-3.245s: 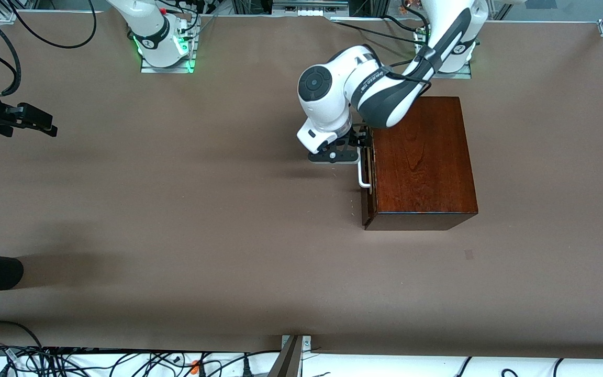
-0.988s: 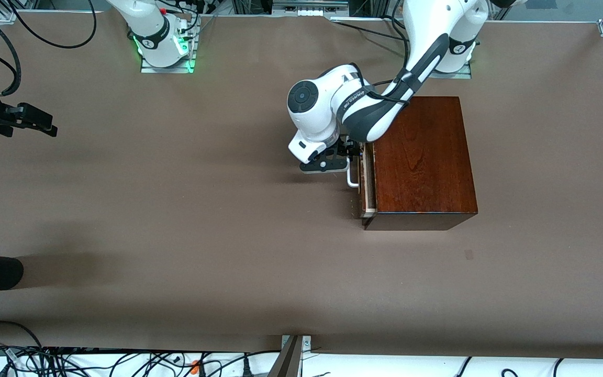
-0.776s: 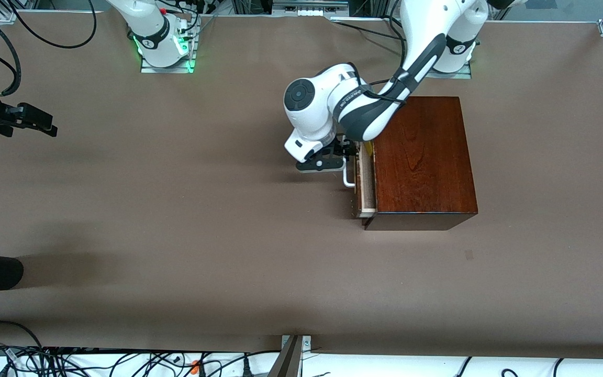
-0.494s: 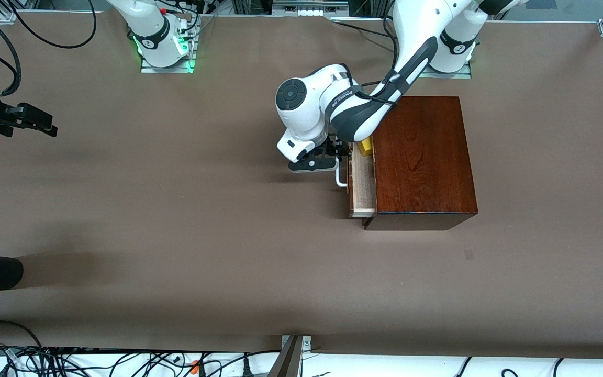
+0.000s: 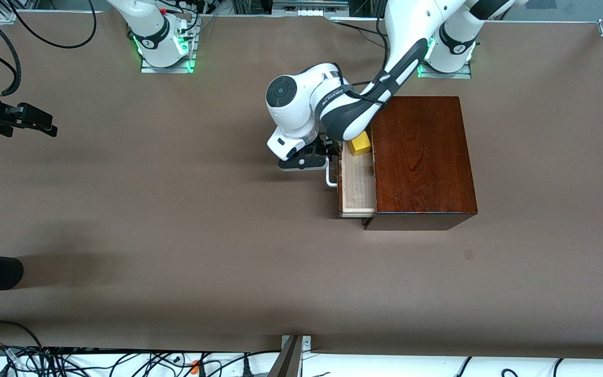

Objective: Open drawer, take yellow block, close drawer
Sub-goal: 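Pull the drawer open by its handle with the left gripper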

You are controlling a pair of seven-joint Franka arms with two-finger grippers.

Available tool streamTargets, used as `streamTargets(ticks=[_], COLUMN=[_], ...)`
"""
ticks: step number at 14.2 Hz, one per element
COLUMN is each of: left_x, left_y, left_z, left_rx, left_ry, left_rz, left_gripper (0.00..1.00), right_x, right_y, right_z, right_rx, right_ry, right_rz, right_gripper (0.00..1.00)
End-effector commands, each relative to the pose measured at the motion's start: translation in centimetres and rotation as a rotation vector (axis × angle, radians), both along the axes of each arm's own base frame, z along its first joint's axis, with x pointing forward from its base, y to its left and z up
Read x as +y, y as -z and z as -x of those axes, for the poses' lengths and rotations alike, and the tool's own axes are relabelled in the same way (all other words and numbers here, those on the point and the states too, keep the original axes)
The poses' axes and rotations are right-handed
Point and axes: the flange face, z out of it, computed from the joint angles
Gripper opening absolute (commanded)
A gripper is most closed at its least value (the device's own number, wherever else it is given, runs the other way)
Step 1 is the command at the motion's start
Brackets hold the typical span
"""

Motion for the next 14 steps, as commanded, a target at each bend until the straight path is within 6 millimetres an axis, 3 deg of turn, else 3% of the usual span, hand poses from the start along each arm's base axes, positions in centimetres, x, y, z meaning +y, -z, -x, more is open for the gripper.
streamTargets(ticks=[1,14], left_x=[-3.5,-8.0], left_y=[-0.8,-1.7], left_z=[0.8,1.4], left_rx=[-0.002,-0.028], left_ry=[-0.009,-0.012], left_rz=[0.069,0.147], left_gripper=[1.00,1.00], right_x=[-0.2,-0.2], right_y=[-0.4,-0.4], right_z=[-0.2,-0.2], right_rx=[0.004,0.004], right_ry=[-0.001,-0.001], right_rz=[-0.022,-0.022], right_gripper=[1.00,1.00])
